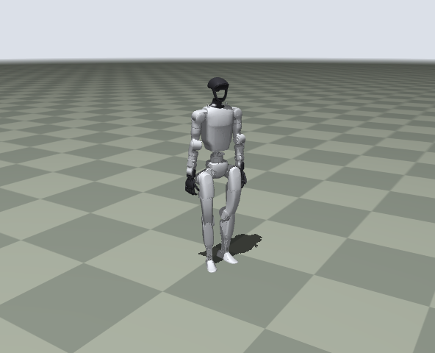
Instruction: Upper body actions
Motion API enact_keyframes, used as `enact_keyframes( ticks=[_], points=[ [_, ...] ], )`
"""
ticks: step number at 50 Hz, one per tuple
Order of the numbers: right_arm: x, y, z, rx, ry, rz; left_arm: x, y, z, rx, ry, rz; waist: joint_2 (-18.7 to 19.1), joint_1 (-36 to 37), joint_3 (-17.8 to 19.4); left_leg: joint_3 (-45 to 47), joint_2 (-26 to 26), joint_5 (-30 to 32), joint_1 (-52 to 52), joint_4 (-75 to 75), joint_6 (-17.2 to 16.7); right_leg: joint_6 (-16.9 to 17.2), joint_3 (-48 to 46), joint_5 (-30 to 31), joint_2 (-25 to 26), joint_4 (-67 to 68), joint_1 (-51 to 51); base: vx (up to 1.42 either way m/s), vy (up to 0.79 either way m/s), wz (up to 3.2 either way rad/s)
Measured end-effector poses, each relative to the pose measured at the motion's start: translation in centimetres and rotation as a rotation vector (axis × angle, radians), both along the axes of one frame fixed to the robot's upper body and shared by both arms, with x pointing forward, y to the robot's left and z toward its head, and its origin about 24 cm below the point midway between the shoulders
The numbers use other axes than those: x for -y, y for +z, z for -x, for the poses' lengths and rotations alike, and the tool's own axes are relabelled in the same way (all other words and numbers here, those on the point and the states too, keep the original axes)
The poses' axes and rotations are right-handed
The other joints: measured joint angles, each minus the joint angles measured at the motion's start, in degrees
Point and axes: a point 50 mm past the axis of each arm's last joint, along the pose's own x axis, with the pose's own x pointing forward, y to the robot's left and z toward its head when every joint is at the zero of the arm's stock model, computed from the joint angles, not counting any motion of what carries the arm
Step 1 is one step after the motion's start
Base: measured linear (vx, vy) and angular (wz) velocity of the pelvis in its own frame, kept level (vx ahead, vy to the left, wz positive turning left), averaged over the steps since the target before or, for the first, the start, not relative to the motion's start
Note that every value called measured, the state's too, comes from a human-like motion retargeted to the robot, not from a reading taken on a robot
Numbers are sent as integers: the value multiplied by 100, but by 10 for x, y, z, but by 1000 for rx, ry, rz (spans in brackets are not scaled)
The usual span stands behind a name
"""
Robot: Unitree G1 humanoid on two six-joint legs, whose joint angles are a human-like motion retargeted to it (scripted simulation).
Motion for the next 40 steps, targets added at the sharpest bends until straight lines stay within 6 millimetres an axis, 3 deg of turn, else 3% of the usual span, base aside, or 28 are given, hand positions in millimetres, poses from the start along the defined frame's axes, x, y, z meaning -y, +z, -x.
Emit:
enact_keyframes(
  ticks=[7, 14, 18, 31, 40],
  points=[
    [2, -1, -26, 93, 22, 15, 10, 2, 52, -144, 131, 46, 27, 148, -279, -351, -13, -125, 22, 50, -61, -88, -327, -100, 175, -240, 287, 3, -2, 45],
    [-6, -1, -37, 124, -28, -45, 14, 3, 69, -185, 150, 55, 29, 277, -436, -474, -17, -167, 84, -62, -103, -105, -436, -151, 276, -309, 399, 0, -1, 7],
    [-8, -2, -31, 99, 12, -43, 13, 2, 62, -161, 135, 52, -2, 332, -487, -544, -22, -184, 66, -78, -132, -132, -505, -155, 310, -348, 429, 0, 0, 5],
    [-4, 0, 0, -11, 27, -14, 7, -2, 10, 7, 33, 29, -44, 227, -470, -681, -20, -232, 52, -113, -171, -217, -595, -128, 376, -382, 480, -2, 0, 1],
    [2, 1, 8, -30, -10, 6, 3, -1, 10, 4, 13, 21, -12, 86, -477, -532, 35, -327, 106, -122, -185, -298, -491, -54, 441, -367, 457, -3, 2, -14]
  ],
)
